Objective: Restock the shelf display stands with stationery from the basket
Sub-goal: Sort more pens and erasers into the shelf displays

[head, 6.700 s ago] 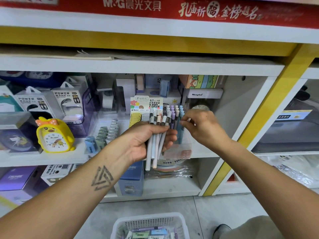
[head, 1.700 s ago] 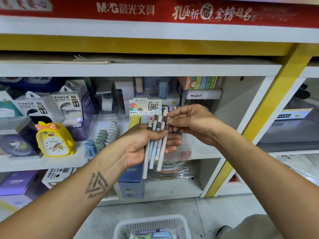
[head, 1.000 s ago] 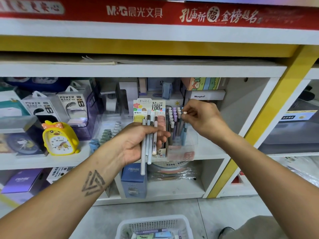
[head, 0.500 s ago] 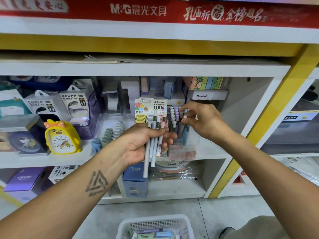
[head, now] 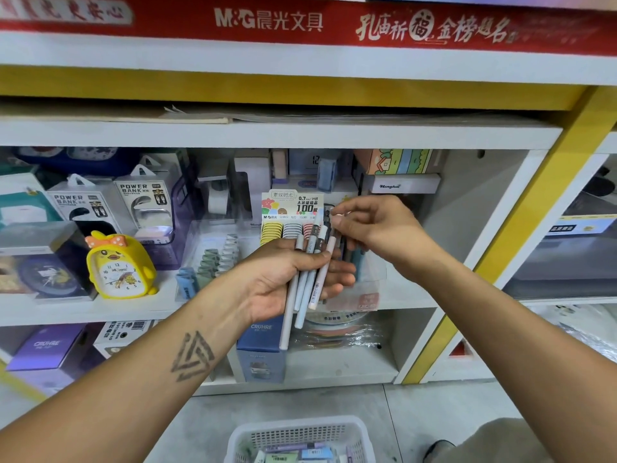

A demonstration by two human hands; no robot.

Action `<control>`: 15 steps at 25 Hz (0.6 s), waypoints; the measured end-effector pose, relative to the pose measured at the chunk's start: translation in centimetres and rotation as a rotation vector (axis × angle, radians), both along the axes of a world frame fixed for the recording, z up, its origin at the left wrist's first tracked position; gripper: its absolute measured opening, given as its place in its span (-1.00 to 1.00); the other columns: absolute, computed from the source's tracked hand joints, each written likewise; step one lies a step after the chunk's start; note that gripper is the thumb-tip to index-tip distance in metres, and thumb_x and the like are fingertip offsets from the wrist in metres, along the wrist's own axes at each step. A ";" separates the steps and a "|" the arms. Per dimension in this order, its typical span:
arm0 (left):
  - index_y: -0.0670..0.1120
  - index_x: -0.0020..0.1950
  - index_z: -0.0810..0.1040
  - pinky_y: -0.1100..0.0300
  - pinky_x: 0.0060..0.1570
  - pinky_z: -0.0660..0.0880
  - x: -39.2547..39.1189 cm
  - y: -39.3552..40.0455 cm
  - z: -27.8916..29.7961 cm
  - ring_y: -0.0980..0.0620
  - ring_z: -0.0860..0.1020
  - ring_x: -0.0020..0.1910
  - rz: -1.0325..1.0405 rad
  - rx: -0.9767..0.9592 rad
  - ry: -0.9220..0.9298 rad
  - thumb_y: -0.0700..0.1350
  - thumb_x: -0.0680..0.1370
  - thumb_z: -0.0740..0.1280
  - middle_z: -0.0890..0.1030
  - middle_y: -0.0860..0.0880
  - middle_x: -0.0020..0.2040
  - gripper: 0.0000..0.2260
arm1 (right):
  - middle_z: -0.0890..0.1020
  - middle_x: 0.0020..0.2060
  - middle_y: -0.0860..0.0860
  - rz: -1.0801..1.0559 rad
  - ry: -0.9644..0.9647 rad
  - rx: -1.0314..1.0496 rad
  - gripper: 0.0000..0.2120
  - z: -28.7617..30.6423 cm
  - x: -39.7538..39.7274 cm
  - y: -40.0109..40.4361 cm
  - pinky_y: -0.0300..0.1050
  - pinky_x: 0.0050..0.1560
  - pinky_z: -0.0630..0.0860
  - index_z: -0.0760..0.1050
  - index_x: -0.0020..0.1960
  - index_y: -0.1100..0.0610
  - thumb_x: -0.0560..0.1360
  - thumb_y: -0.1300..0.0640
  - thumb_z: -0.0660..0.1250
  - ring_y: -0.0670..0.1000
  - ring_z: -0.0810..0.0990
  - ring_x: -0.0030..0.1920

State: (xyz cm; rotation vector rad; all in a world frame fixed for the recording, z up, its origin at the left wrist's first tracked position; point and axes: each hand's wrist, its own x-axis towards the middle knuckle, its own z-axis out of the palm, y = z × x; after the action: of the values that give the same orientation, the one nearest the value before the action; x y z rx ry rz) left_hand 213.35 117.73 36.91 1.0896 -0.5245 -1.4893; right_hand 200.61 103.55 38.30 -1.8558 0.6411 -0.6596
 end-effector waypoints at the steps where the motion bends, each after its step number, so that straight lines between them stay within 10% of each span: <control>1: -0.32 0.22 0.54 -0.03 -0.05 0.65 -0.1 0.0 0.0 -0.27 0.66 0.07 -0.003 0.006 0.007 -0.30 0.56 0.30 0.63 -0.37 0.11 -0.76 | 0.70 -0.34 0.01 -0.010 -0.040 0.043 -0.92 0.1 0.0 0.1 -0.26 -0.40 0.47 0.64 0.03 0.17 0.53 0.25 0.44 -0.07 0.55 -0.44; 6: -0.35 0.27 0.49 0.02 -0.20 0.66 0.9 -0.3 0.0 -0.22 0.69 -0.07 0.139 0.079 -0.004 -0.29 0.62 0.23 0.66 -0.33 0.04 -0.75 | 0.61 -0.26 0.18 -0.323 -0.119 -0.255 -0.89 1.0 -1.1 -1.6 -0.09 -0.29 0.50 0.59 0.02 0.14 0.54 0.30 0.37 0.10 0.55 -0.31; 10: -0.36 0.34 0.46 0.29 -0.47 0.44 0.8 -0.2 0.2 0.00 0.55 -0.38 0.165 0.109 -0.036 -0.31 0.48 0.35 0.66 -0.24 -0.15 -0.58 | 0.59 -0.22 -0.11 -0.240 0.170 -0.587 -0.90 -0.6 -1.3 -1.7 0.05 -0.02 0.62 0.51 0.03 0.01 0.55 0.14 0.40 0.03 0.60 -0.15; 15: -0.37 0.33 0.46 0.21 -0.36 0.52 0.9 -0.2 0.3 -0.06 0.60 -0.29 0.137 0.096 0.014 -0.32 0.52 0.25 0.66 -0.26 -0.09 -0.62 | 0.57 -0.26 -0.17 -0.132 0.185 -0.684 -0.81 -1.6 -1.3 -1.5 0.06 -0.12 0.61 0.44 -0.05 -0.09 0.53 0.13 0.43 -0.06 0.59 -0.18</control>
State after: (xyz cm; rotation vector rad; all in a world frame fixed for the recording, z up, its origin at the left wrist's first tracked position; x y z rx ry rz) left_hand 214.29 117.49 37.24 1.1659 -0.3640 -1.4129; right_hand 199.29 102.03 36.72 -2.5456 0.7171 -0.8731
